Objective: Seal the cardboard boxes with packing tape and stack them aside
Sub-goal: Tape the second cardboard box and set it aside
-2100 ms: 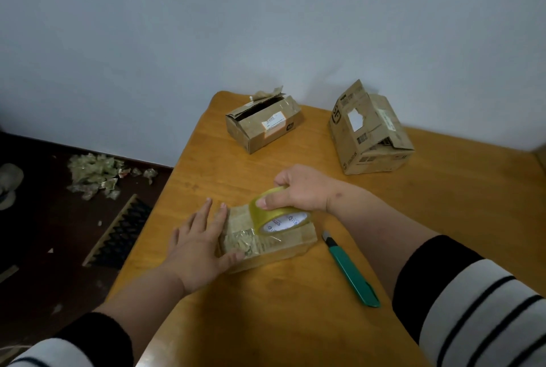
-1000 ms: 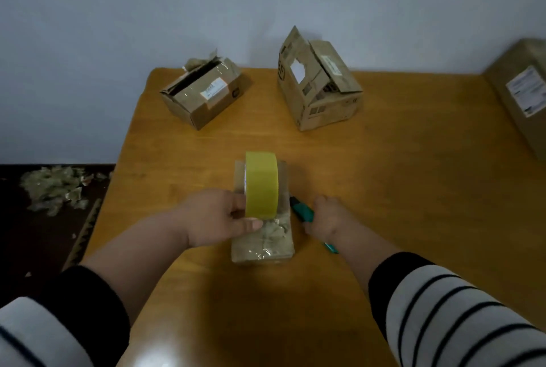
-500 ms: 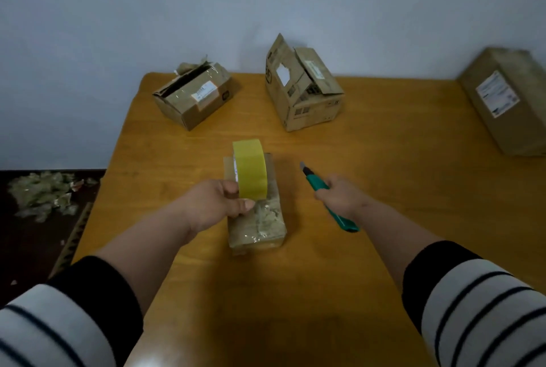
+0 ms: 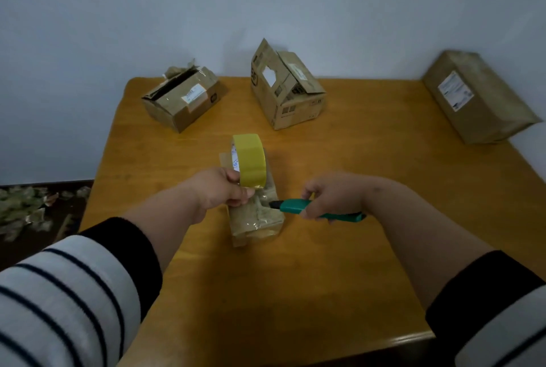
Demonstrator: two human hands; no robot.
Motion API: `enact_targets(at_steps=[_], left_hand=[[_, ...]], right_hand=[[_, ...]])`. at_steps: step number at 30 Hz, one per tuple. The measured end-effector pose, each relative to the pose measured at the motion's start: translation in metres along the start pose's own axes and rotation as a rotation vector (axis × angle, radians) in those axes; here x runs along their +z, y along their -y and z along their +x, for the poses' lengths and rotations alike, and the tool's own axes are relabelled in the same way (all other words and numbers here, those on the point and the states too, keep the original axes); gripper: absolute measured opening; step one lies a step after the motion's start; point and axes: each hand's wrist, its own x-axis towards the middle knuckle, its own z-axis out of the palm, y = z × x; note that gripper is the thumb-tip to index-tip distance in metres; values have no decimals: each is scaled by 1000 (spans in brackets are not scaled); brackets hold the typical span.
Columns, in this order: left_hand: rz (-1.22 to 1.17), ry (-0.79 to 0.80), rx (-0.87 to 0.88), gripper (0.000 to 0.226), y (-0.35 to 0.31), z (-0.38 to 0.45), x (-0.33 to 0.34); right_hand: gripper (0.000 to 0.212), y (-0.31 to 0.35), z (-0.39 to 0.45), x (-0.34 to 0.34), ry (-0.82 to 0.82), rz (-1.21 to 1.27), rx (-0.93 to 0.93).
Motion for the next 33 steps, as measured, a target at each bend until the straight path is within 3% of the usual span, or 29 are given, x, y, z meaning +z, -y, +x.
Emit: enact_targets(at_steps=[24, 33], left_hand=[[-143, -71, -57, 10, -2, -13, 9], [-160, -70, -55, 10, -3, -13, 8]], right_hand=[[30, 43, 27, 12, 53, -377, 19], [17, 0, 12, -26, 39, -219, 69]])
